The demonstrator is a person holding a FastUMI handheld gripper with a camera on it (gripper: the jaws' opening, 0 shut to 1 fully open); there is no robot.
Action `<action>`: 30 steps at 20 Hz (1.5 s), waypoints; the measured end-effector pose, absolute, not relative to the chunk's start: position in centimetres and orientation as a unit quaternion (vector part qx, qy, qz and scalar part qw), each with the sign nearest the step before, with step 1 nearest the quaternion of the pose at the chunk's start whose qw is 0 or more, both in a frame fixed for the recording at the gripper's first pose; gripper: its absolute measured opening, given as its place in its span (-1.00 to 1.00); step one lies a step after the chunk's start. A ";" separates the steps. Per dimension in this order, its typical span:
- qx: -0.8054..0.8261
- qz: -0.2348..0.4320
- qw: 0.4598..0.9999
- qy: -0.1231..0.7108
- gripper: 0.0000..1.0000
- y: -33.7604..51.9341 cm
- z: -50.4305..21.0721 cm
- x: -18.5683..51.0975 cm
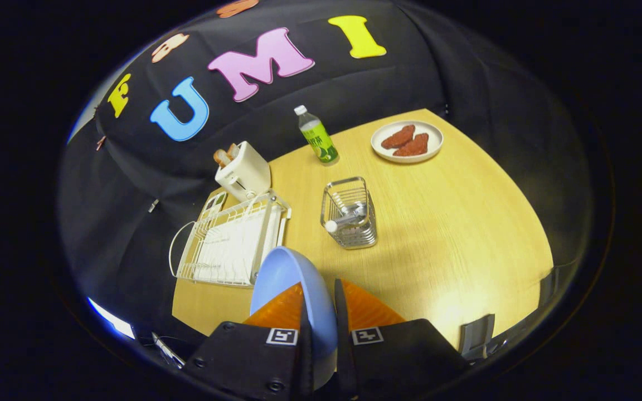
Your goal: Take the plate from the dish rack, then take the spoon from the basket and place it into the plate.
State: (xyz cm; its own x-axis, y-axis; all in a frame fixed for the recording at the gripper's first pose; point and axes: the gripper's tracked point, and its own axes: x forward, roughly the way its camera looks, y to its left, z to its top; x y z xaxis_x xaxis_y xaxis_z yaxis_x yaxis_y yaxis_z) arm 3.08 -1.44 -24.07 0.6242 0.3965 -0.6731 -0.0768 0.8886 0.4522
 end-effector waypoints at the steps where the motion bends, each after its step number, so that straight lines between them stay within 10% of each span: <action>1: 0.199 0.140 0.873 0.422 -0.60 -1.2 -25.5 3.4; 16: 0.168 0.256 0.843 0.442 -0.53 -1.1 -32.3 5.6; 18: 0.152 0.263 0.847 0.435 -0.35 -1.6 -32.5 5.6; 21: 0.127 0.277 0.862 0.405 0.63 -2.5 -31.7 6.1; 30: 0.024 0.311 0.929 0.201 0.96 -3.4 -23.3 9.4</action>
State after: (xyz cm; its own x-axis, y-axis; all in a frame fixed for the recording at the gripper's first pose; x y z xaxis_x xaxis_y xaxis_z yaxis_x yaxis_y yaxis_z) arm 9.39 -3.38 -23.34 0.7261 0.5865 -0.3589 -0.5672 0.8059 0.1695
